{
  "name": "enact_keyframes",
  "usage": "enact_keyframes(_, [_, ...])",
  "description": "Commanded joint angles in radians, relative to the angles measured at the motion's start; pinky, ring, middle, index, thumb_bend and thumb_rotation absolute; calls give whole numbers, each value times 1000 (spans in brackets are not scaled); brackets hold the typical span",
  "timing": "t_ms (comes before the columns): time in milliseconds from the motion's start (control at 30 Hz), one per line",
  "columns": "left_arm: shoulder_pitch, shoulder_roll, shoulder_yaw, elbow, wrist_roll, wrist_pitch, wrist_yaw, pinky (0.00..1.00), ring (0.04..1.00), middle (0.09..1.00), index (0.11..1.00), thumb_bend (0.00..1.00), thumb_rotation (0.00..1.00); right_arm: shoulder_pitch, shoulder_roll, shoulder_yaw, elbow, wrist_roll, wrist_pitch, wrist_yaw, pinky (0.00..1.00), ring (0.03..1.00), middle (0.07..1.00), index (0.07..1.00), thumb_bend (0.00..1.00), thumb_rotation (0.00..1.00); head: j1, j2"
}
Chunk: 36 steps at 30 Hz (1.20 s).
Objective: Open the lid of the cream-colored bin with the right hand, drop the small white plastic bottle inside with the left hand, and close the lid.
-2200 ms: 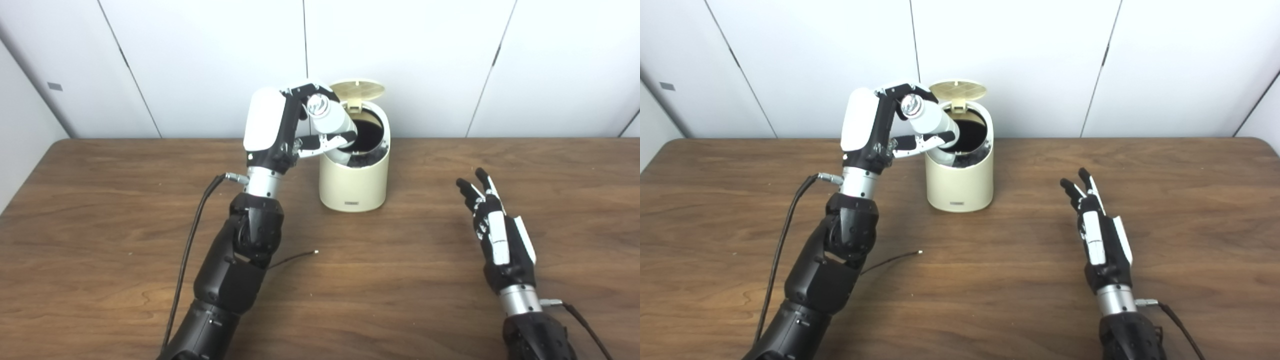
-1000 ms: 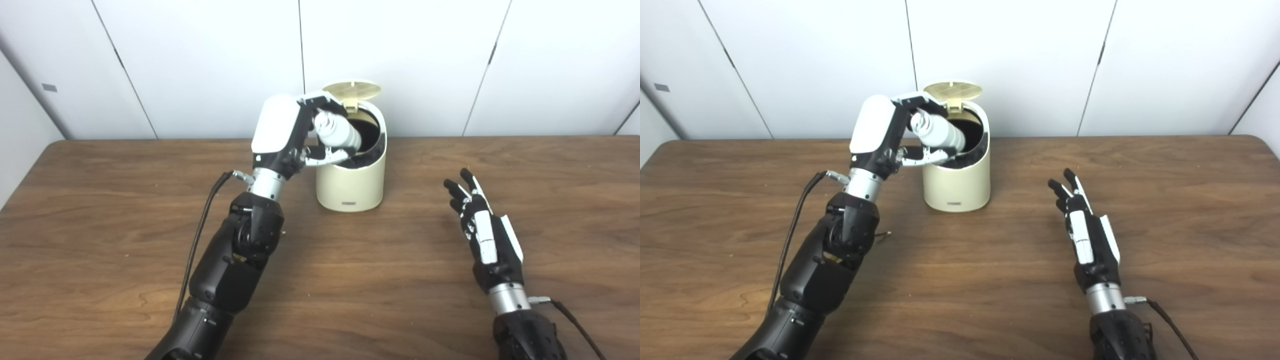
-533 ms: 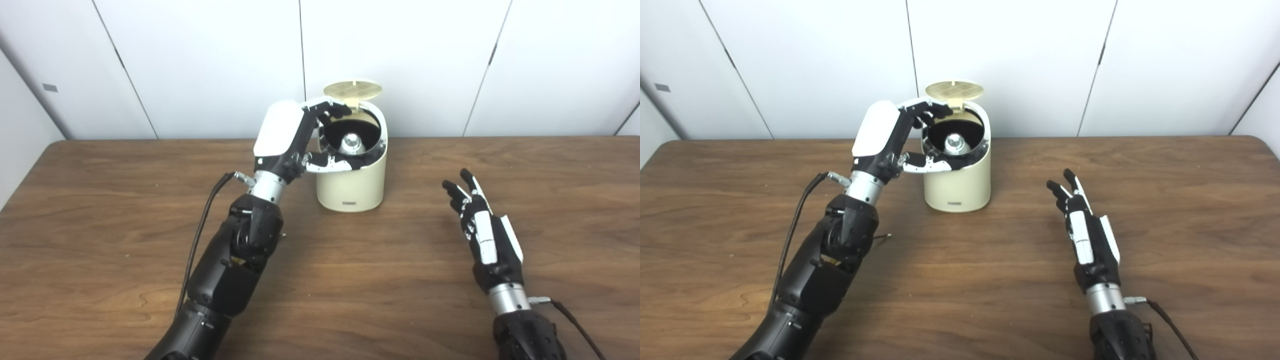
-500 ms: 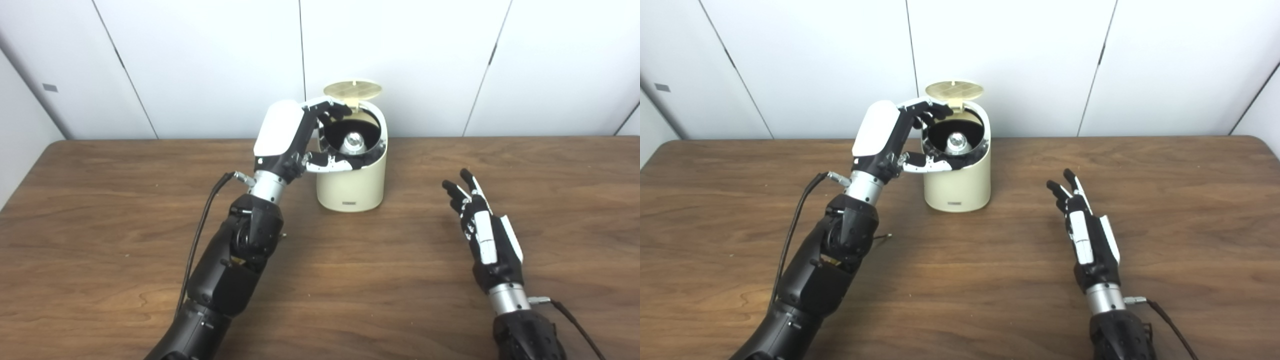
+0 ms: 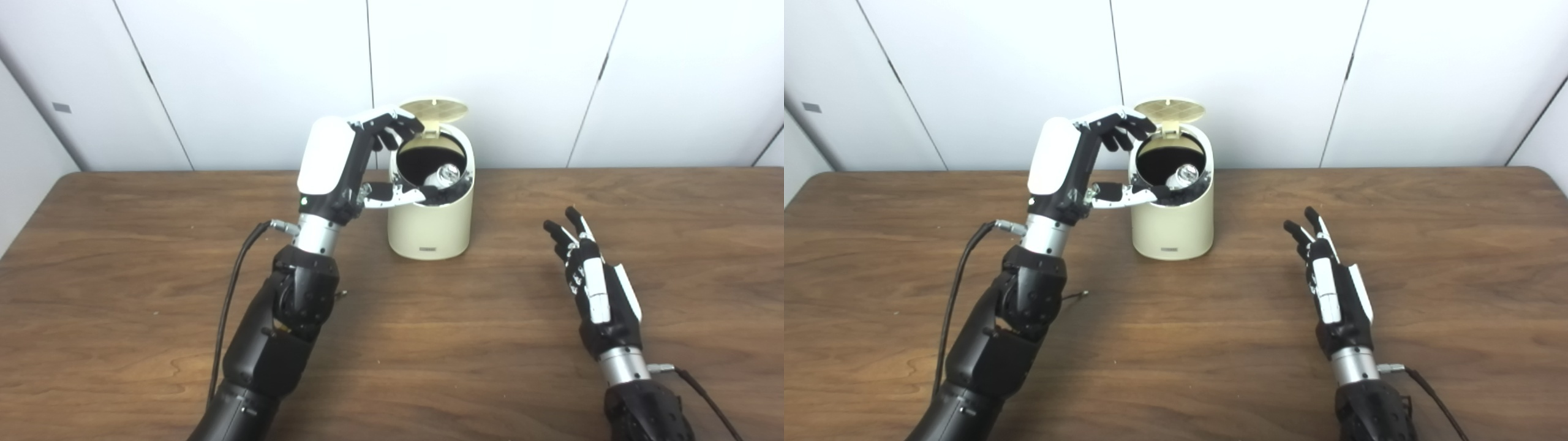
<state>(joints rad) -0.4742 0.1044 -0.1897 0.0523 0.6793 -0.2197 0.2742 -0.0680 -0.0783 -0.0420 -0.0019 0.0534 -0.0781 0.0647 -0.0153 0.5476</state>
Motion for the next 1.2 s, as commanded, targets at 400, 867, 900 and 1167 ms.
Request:
enact_keyframes(400, [179,-16,141,-222,-259,243,-173,546,639,690,703,512,521,9,-1,-14,-35,29,29,-3,937,941,902,952,625,984,-9,7])
enact_keyframes(867, [319,-57,177,-104,-542,240,-277,988,997,1000,1000,635,1000,-161,-89,42,-147,-160,122,-3,987,987,956,933,640,1000,-20,11])
enact_keyframes(900, [323,-60,179,-95,-548,236,-275,991,999,1000,1000,640,1000,-172,-95,49,-149,-174,129,-2,994,991,958,934,655,1000,-20,11])
enact_keyframes(1167, [357,-87,187,-59,-587,202,-264,1000,1000,1000,1000,626,1000,-308,-132,105,-194,-288,234,21,944,970,956,924,670,1000,-35,25])
